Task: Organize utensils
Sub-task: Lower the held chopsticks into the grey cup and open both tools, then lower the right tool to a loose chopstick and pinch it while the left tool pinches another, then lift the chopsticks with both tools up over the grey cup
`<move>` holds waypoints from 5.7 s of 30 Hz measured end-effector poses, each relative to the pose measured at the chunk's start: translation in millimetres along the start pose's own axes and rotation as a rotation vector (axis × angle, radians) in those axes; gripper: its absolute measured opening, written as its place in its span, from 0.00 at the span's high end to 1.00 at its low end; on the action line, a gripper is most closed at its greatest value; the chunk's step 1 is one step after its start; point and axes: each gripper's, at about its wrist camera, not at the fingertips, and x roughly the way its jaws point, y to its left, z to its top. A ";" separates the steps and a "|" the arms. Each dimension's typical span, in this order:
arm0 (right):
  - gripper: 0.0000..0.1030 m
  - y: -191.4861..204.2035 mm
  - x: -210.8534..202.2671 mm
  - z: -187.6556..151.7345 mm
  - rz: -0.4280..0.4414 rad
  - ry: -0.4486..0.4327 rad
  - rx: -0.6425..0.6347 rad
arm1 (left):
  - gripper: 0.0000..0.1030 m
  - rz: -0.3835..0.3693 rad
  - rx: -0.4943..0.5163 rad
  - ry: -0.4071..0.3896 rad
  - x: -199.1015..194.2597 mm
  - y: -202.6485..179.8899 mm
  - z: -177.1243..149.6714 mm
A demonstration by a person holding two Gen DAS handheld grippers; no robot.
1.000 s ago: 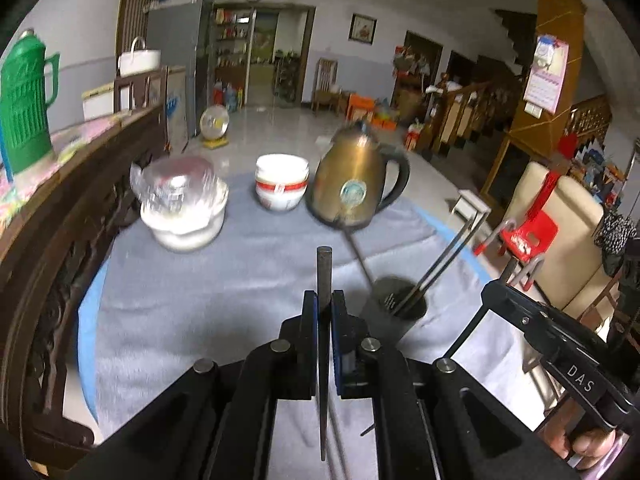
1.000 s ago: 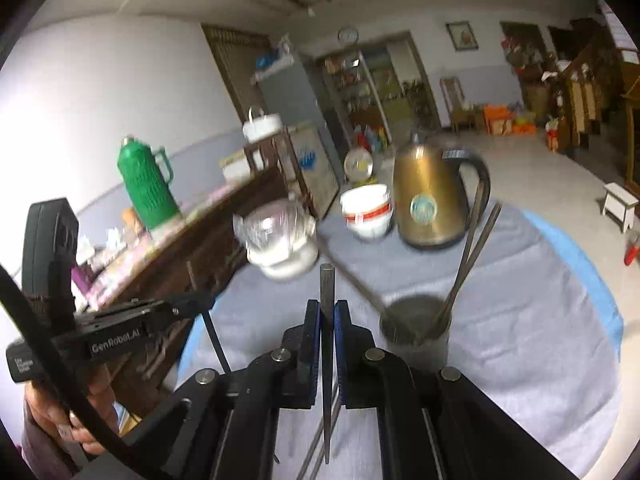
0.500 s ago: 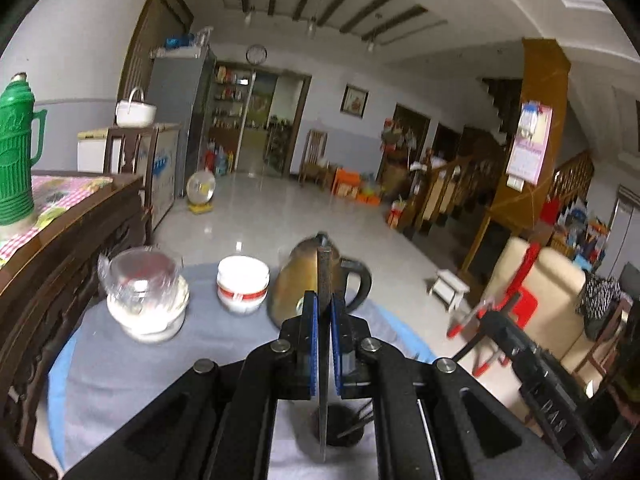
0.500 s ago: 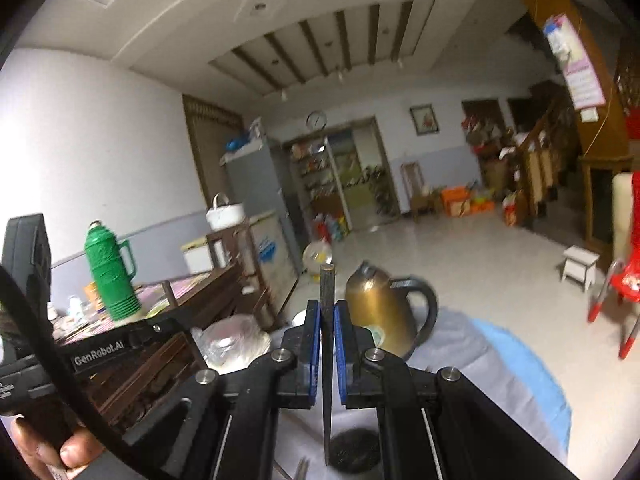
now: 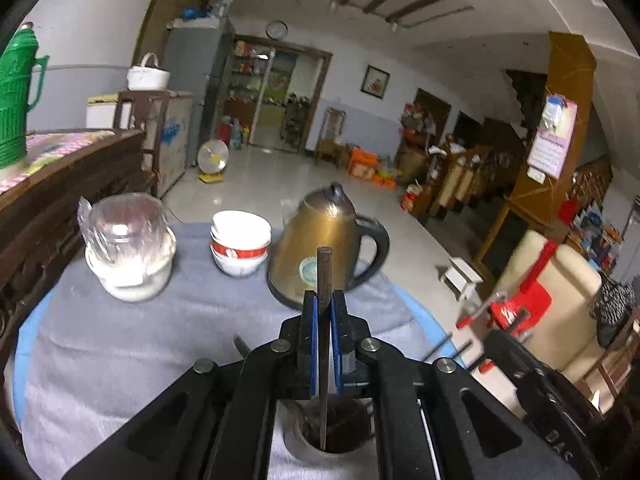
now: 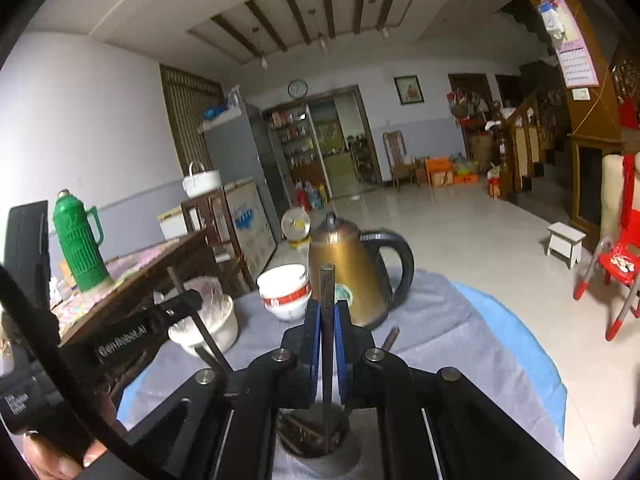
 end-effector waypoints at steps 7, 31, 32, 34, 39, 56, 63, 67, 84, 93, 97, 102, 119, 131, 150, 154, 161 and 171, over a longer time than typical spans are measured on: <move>0.89 -19.9 7.7 -15.2 0.058 0.140 0.102 | 0.87 -0.022 0.105 0.040 -21.0 -6.0 -10.5; 0.66 -12.8 -58.6 -93.7 0.239 0.198 0.125 | 0.47 0.180 0.047 0.318 -57.4 141.9 -128.7; 0.72 -4.1 -46.6 -106.8 0.235 0.252 0.101 | 0.47 0.186 0.038 0.341 -55.1 145.8 -136.5; 0.75 7.3 -23.9 -128.9 0.237 0.345 0.102 | 0.47 0.201 0.036 0.374 -50.2 149.7 -149.9; 0.81 39.0 31.7 -184.0 0.229 0.551 0.072 | 0.47 0.204 0.021 0.436 -47.7 160.7 -176.9; 0.88 76.9 86.9 -236.1 0.148 0.741 -0.023 | 0.48 0.084 0.000 0.511 -43.8 155.0 -193.2; 0.89 48.5 73.0 -229.2 0.070 0.726 -0.037 | 0.48 0.061 0.052 0.573 -19.0 134.3 -195.8; 0.88 24.3 67.5 -227.3 0.095 0.741 0.016 | 0.48 0.037 0.032 0.626 5.3 126.9 -194.4; 0.90 8.8 55.4 -233.2 0.168 0.753 0.074 | 0.93 -0.005 0.004 0.673 49.7 110.4 -194.2; 0.91 12.2 32.1 -245.0 0.200 0.811 0.091 | 0.93 -0.045 0.048 0.703 0.0 112.4 -223.5; 0.89 14.8 30.1 -246.6 0.220 0.850 0.092 | 0.91 -0.063 0.039 0.730 -0.9 114.3 -223.1; 0.81 8.0 48.2 -228.3 0.206 0.816 0.173 | 0.70 -0.044 0.013 0.703 6.5 125.1 -199.2; 0.86 17.7 118.5 -204.1 0.049 0.716 0.083 | 0.70 0.007 -0.005 0.707 51.3 130.6 -169.8; 0.91 1.8 109.0 -206.5 0.084 0.806 0.104 | 0.70 0.029 0.029 0.765 79.9 118.5 -167.1; 0.94 24.6 55.0 -157.7 0.171 0.560 0.007 | 0.95 0.079 0.056 0.483 -11.5 111.1 -110.2; 0.94 29.4 22.3 -130.6 0.205 0.441 0.001 | 0.95 0.061 0.079 0.375 -36.1 95.8 -79.3; 0.94 33.6 -19.3 -104.2 0.219 0.280 0.022 | 0.95 0.035 0.104 0.258 -74.7 72.2 -54.5; 0.94 27.9 -55.0 -65.2 0.190 0.100 0.029 | 0.95 0.012 0.132 0.167 -89.7 46.1 -28.6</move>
